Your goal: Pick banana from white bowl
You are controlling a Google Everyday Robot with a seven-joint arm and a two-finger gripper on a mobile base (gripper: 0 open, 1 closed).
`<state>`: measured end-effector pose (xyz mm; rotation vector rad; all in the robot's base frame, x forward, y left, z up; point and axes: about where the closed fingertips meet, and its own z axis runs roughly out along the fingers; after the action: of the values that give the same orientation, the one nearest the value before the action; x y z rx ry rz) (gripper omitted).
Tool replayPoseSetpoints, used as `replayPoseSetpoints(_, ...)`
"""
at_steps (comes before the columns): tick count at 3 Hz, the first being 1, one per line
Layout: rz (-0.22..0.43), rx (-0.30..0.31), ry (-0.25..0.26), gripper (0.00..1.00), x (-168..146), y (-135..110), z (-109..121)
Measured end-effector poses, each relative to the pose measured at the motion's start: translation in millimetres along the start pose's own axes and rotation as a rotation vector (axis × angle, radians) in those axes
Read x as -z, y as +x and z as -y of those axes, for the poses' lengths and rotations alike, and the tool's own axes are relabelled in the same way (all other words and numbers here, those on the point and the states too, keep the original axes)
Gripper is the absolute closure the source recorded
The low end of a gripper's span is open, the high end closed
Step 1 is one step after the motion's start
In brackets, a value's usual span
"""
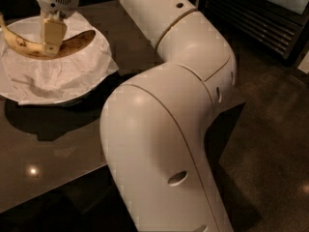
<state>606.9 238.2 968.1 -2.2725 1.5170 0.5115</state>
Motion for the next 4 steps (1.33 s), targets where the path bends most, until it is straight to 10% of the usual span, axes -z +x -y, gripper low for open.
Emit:
replayPoseSetpoints(2, 0.029, 0.06, 0.07, 1.0, 16.5, -25.0, 6.2)
replayPoseSetpoints(4, 0.099, -0.077, 0.046, 1.0, 24.1, -10.8, -26.5)
